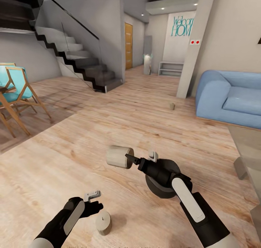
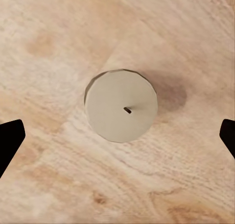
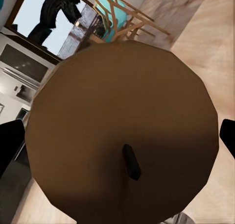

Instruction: Place each of the two pumpkins and all three candles from the living room inside a cabinet in the living room (use any cabinet), then make sure every cabinet is closed, and position the cauldron so it is next to a table in the living room.

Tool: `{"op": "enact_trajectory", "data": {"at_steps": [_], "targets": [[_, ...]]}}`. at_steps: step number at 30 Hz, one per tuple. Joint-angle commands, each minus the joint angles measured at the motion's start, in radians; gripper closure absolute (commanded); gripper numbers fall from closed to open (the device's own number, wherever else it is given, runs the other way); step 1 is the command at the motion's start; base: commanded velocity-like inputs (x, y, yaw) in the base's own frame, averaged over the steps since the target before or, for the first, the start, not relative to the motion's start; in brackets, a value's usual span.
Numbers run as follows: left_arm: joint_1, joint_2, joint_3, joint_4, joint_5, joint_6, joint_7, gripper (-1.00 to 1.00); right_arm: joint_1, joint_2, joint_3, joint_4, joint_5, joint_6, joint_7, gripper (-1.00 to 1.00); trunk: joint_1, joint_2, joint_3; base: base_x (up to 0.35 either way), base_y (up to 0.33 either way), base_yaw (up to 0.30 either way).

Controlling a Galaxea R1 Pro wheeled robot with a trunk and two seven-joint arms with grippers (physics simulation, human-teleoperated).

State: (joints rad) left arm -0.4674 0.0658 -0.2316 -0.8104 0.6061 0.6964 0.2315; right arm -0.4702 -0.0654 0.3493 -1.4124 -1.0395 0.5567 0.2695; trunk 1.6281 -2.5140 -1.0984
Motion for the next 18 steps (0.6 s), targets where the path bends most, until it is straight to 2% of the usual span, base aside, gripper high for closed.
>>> {"op": "enact_trajectory", "data": {"at_steps": [1, 8, 18], "targets": [[-0.001, 0.001, -0.005, -0.001, 0.011, 0.002, 0.009, -1.0, -0.001, -0.001, 0.0, 0.0, -0.007, 0.003, 0.0, 1.0, 0.0, -0.001, -0.005, 0.0, 0.0, 0.0], [-0.001, -0.009, -0.005, -0.001, 0.01, 0.002, 0.009, -1.0, -0.001, -0.001, 0.0, 0.0, -0.006, 0.002, 0.0, 1.0, 0.003, -0.002, -0.032, 0.0, 0.0, 0.0], [-0.001, -0.011, -0.006, -0.001, 0.009, 0.001, 0.009, -1.0, -0.001, -0.001, 0.0, 0.001, -0.007, 0.002, 0.0, 1.0, 0.008, -0.005, -0.071, 0.0, 0.0, 0.0]]}}
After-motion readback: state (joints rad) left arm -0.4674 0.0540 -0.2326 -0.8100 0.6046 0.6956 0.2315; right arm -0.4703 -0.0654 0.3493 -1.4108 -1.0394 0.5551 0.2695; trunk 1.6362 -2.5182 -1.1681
